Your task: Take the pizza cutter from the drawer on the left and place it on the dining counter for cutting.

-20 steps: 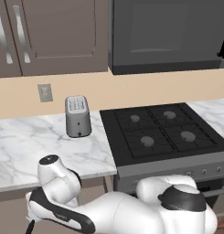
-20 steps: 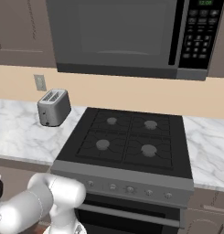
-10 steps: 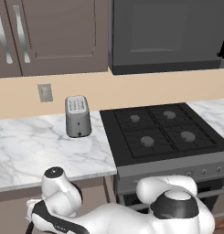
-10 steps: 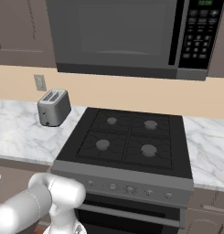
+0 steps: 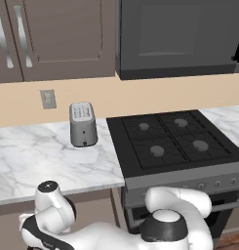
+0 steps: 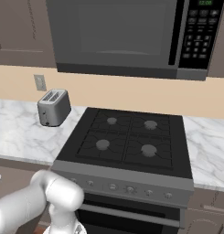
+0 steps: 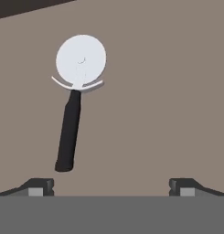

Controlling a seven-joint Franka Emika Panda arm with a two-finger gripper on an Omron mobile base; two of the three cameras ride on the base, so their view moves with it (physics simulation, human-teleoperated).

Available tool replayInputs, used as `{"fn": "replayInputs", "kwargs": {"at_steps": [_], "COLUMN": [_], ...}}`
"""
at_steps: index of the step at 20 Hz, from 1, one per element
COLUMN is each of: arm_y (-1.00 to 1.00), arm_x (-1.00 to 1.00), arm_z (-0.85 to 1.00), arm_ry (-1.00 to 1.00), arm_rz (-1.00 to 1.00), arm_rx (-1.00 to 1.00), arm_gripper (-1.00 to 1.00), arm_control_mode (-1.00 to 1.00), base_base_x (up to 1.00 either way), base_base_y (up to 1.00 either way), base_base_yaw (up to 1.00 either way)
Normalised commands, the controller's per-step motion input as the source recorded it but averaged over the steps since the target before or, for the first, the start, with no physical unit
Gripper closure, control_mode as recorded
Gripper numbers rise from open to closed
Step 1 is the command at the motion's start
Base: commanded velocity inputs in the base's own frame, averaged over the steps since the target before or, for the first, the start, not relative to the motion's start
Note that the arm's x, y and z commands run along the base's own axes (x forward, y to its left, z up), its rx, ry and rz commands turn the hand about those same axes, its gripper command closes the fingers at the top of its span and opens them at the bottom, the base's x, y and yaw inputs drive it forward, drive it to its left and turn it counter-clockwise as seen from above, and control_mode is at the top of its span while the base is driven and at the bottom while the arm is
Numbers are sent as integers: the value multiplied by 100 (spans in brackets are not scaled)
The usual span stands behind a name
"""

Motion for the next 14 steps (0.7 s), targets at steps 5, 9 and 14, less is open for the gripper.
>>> {"fn": "replayInputs", "kwargs": {"at_steps": [5, 9, 14], "arm_y": [45, 43, 27], "arm_x": [4, 1, 9], "arm_z": [-12, -36, -48], "arm_ry": [5, 6, 0], "arm_rz": [0, 0, 0], "arm_rx": [0, 0, -2], "arm_gripper": [-100, -100, -100], "arm_control_mode": [-100, -100, -100], "base_base_x": [0, 0, 0], "base_base_y": [0, 0, 0], "base_base_yaw": [0, 0, 0]}}
